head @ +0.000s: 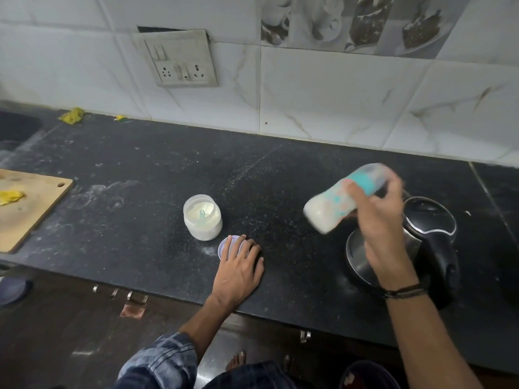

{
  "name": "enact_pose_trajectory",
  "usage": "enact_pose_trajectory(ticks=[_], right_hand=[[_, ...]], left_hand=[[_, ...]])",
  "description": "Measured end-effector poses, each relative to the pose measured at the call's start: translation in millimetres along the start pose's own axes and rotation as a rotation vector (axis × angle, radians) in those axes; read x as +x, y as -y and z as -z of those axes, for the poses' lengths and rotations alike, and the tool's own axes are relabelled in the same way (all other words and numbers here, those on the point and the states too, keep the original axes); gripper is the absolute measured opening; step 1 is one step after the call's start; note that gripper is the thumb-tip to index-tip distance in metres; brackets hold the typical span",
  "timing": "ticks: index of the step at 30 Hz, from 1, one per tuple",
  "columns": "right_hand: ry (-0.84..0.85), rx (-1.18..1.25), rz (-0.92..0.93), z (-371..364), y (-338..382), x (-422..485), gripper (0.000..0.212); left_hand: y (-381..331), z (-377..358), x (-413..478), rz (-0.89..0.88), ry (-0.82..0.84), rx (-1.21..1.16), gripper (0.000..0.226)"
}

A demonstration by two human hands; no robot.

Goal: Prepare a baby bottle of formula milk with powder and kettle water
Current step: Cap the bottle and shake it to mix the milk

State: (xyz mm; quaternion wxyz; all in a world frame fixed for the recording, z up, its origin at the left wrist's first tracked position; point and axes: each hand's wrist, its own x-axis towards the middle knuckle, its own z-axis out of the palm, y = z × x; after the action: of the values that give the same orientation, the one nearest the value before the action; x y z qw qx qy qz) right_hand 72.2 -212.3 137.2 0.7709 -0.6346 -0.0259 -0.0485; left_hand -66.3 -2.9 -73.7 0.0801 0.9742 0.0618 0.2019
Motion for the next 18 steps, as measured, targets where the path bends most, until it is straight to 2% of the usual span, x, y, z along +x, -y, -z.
enact_pose_trajectory(ticks=[2,5,6,10,14,15,18], right_hand=[[0.06,-0.038,-0.004,2.1,-3.1,-4.6,0.057],[-0.165,0.121,0.048,4.0,2.4,1.3,0.057],[-0.188,0.131,0.047,2.9,3.7,2.5,0.055],[0.024,0.03,-0.028,1.1,0.4,-2.9,0.052],[-0.168,0.138,0.063,4.9,3.2,6.2,0.059],[-0.136,0.114,0.065,3.9,3.0,5.7,0.059],[0.112,-0.047,-0.015,2.3,-6.2,-3.9,0.059]], left_hand=[[0.2,0.4,0.9,-0.002,-0.005,-0.003,0.03],[-2.0,0.8,1.1,0.012,-0.001,0.003,0.029],[-2.0,0.9,0.8,0.013,0.002,0.006,0.029],[-1.4,3.2,1.2,0.009,0.011,0.001,0.032],[-3.1,3.4,1.3,0.022,0.024,0.006,0.032],[-2.5,3.2,0.6,0.019,0.025,0.006,0.032],[-1.0,3.4,0.6,0.006,0.013,-0.005,0.032]])
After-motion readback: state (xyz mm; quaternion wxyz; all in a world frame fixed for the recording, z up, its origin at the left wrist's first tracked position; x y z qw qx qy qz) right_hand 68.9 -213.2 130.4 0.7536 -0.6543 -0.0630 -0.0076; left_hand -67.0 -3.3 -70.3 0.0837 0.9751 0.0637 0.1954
